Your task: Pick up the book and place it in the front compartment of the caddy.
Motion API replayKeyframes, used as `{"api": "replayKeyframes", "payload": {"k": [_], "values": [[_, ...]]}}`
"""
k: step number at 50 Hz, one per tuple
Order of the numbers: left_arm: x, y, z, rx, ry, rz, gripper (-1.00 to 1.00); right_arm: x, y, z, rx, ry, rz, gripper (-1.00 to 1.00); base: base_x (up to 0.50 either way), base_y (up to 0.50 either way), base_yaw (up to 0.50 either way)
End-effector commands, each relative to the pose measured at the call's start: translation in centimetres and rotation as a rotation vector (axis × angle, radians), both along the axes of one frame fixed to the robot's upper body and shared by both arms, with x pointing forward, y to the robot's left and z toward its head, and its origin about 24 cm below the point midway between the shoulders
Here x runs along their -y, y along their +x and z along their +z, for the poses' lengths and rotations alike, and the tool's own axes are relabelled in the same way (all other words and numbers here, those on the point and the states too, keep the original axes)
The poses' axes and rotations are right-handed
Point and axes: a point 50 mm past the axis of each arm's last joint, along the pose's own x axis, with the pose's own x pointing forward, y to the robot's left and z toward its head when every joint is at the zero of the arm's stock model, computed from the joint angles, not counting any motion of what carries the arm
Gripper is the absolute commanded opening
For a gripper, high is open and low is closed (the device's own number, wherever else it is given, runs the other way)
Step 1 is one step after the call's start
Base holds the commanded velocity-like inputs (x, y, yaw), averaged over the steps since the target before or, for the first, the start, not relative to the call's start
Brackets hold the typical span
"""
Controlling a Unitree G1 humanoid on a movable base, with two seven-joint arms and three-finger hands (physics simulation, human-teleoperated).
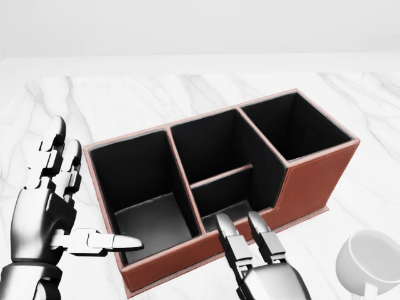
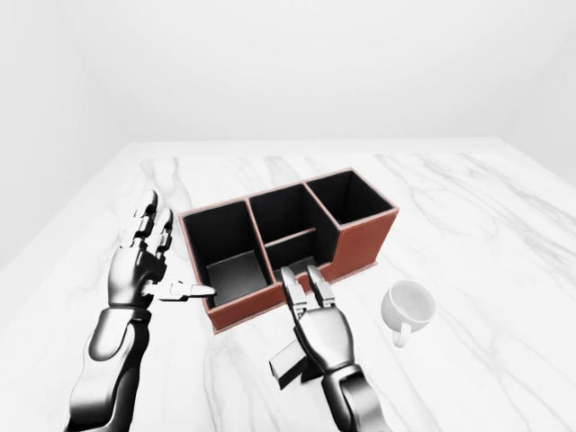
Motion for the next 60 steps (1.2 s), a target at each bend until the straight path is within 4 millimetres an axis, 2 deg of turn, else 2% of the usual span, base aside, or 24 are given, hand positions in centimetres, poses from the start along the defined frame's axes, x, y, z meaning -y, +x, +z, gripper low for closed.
{"api": "replayKeyframes", "payload": {"k": [1,23,42,43,44,60], "values": [[0.0,0.1,-0.2,-0.007,0.000,0.000,1.00,-0.1,0.2,-0.4,0.002,-0.013,0.000,1.00,0.00,0.00,0.00],[0.0,0.0,-0.1,-0.006,0.001,0.000,1.00,-0.1,0.3,-0.7,0.004,-0.019,0.000,1.00,0.00,0.00,0.00],[0.1,0.0,-0.1,-0.006,0.005,-0.003,1.00,-0.5,0.2,-2.1,0.000,-0.053,0.011,1.00,0.00,0.00,0.00],[0.1,0.0,-0.2,-0.007,0.005,-0.002,1.00,-0.4,0.3,-2.3,-0.004,-0.052,0.006,-0.39,0.00,0.00,0.00],[0.1,0.0,-0.2,-0.007,0.005,-0.002,1.00,-0.4,0.4,-2.4,-0.004,-0.053,0.004,-1.00,0.00,0.00,0.00],[0.1,-0.1,-0.2,-0.009,0.007,-0.002,1.00,-0.4,0.3,-2.3,-0.018,-0.044,0.005,-1.00,0.00,0.00,0.00]]}}
